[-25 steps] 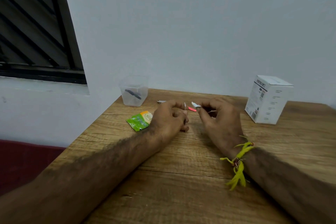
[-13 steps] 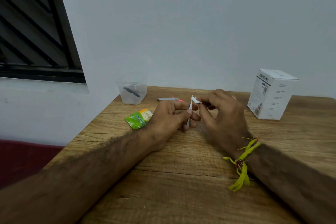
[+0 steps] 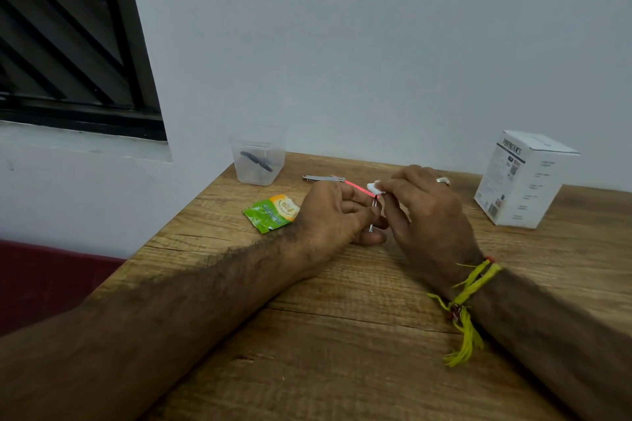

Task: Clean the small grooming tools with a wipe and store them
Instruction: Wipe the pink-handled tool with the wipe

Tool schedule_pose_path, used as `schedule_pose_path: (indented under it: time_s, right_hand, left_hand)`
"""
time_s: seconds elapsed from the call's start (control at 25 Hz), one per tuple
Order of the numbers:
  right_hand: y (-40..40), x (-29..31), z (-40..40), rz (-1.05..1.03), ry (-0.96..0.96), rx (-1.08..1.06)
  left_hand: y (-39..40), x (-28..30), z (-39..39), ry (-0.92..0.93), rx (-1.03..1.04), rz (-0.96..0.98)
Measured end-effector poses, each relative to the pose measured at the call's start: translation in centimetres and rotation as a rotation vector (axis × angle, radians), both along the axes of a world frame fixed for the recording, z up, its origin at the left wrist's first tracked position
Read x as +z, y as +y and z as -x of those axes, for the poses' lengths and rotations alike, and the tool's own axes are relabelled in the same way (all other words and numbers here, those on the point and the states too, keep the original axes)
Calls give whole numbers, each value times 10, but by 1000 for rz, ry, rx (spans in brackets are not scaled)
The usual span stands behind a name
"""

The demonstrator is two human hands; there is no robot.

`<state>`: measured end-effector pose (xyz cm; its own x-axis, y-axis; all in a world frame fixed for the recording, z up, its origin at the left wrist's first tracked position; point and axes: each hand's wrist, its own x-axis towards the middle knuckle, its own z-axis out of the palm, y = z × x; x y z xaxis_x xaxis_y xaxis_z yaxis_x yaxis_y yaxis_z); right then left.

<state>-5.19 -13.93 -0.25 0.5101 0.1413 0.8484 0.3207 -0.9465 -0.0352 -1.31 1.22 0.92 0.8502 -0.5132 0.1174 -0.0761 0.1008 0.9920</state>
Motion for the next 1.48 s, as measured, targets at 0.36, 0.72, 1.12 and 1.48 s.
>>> schedule_pose_path:
  time_s: [0.36,0.72,1.12,1.48]
  right_hand:
    - [-1,1,-1,-135,34,29]
    - [0,2,5,-114,-61,24]
    - [3,-1,1,-18,89,53]
    - [-4,3,2,-16,108,111]
  left_hand:
    - [0,-2,0,-40,2,-95]
    - [1,-2,0,-42,-3,-55]
    - [2,-4,-5,-58,4,-40]
    - [3,-4,-6,-90,-13,-46]
